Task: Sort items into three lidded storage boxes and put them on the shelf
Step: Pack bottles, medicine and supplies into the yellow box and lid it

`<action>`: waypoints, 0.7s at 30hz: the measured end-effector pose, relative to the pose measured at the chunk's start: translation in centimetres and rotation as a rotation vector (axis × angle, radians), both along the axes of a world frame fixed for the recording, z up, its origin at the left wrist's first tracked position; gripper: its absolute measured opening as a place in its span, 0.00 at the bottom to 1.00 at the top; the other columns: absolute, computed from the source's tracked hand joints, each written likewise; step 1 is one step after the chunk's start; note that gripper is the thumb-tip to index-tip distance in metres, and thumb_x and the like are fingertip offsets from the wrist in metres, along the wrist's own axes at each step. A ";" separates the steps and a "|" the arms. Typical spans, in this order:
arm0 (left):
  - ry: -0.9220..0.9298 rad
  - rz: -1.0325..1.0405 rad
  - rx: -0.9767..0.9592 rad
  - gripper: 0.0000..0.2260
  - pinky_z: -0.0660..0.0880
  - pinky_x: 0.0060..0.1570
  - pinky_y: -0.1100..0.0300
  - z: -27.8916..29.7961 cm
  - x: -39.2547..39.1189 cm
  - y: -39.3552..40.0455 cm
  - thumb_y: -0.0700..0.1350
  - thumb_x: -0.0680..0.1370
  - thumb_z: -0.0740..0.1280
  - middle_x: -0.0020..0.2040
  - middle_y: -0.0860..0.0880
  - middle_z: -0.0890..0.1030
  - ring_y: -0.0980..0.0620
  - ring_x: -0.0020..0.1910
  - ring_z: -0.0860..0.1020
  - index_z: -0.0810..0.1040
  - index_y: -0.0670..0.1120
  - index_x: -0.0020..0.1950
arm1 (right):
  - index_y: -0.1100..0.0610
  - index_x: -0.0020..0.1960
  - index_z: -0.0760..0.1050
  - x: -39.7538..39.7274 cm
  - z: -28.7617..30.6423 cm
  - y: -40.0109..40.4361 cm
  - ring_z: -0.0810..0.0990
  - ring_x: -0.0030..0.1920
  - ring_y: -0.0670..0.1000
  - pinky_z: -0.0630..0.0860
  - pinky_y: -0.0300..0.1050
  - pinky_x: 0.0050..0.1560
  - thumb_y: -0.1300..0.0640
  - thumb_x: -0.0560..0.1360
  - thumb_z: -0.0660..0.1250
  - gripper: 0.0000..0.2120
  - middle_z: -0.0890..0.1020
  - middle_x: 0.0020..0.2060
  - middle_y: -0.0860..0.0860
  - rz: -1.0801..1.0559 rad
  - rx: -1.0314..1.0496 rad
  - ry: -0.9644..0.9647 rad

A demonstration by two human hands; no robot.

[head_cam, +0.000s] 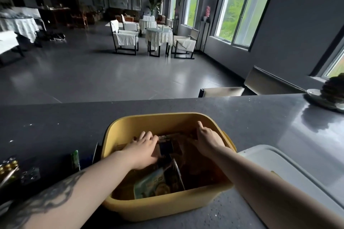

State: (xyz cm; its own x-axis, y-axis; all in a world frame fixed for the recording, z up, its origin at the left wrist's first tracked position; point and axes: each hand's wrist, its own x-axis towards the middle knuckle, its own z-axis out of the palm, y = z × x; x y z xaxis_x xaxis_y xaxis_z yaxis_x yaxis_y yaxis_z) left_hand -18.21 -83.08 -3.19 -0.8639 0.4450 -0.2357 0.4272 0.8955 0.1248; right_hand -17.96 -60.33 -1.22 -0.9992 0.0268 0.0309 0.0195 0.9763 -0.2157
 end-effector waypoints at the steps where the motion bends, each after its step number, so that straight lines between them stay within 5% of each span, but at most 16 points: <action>1: -0.005 0.006 0.016 0.27 0.58 0.70 0.40 0.1 0.0 0.0 0.56 0.78 0.60 0.70 0.47 0.58 0.42 0.73 0.53 0.56 0.48 0.72 | 0.58 0.74 0.56 -0.2 -0.1 -0.1 0.76 0.60 0.60 0.75 0.51 0.55 0.45 0.76 0.64 0.33 0.74 0.64 0.59 -0.019 0.013 -0.006; 6: 0.002 0.032 0.052 0.25 0.62 0.66 0.43 0.4 -0.2 -0.3 0.61 0.76 0.61 0.64 0.49 0.63 0.47 0.68 0.60 0.61 0.51 0.68 | 0.57 0.67 0.65 -0.8 -0.7 0.0 0.77 0.58 0.58 0.74 0.49 0.53 0.43 0.76 0.64 0.27 0.76 0.59 0.56 -0.029 0.141 0.003; 10: 0.024 0.046 0.052 0.28 0.62 0.67 0.43 0.4 -0.3 -0.3 0.65 0.75 0.60 0.66 0.49 0.62 0.47 0.68 0.60 0.60 0.50 0.68 | 0.58 0.70 0.61 -0.9 -1.2 0.0 0.78 0.55 0.57 0.71 0.48 0.45 0.50 0.80 0.60 0.23 0.77 0.56 0.56 -0.023 0.197 0.002; 17: 0.037 0.041 0.061 0.30 0.63 0.65 0.44 0.6 -0.3 -0.2 0.67 0.74 0.60 0.65 0.48 0.63 0.46 0.67 0.61 0.61 0.50 0.68 | 0.57 0.72 0.61 -0.3 -1.0 0.1 0.75 0.60 0.59 0.73 0.50 0.52 0.50 0.80 0.59 0.23 0.73 0.62 0.57 -0.038 0.211 -0.039; 19: 0.096 0.066 0.143 0.28 0.63 0.64 0.46 1.5 0.1 0.2 0.65 0.74 0.61 0.65 0.48 0.66 0.46 0.66 0.63 0.65 0.50 0.67 | 0.57 0.68 0.65 0.4 -0.2 0.2 0.73 0.61 0.59 0.73 0.50 0.53 0.44 0.78 0.61 0.24 0.73 0.61 0.56 -0.039 0.190 -0.007; 21: 0.224 0.168 0.422 0.22 0.66 0.61 0.50 2.9 0.8 0.4 0.61 0.75 0.64 0.61 0.48 0.72 0.47 0.63 0.69 0.71 0.48 0.62 | 0.57 0.64 0.70 1.4 0.6 0.1 0.71 0.63 0.59 0.73 0.51 0.54 0.42 0.75 0.63 0.24 0.74 0.60 0.56 -0.015 0.197 0.110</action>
State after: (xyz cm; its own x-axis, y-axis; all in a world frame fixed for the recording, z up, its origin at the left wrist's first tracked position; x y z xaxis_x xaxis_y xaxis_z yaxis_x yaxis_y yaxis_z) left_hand -17.37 -82.68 -0.33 -0.9407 0.3116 0.1342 0.3389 0.8457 0.4122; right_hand -16.59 -60.22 -0.61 -0.9890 0.0245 0.1458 0.0215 0.9995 -0.0221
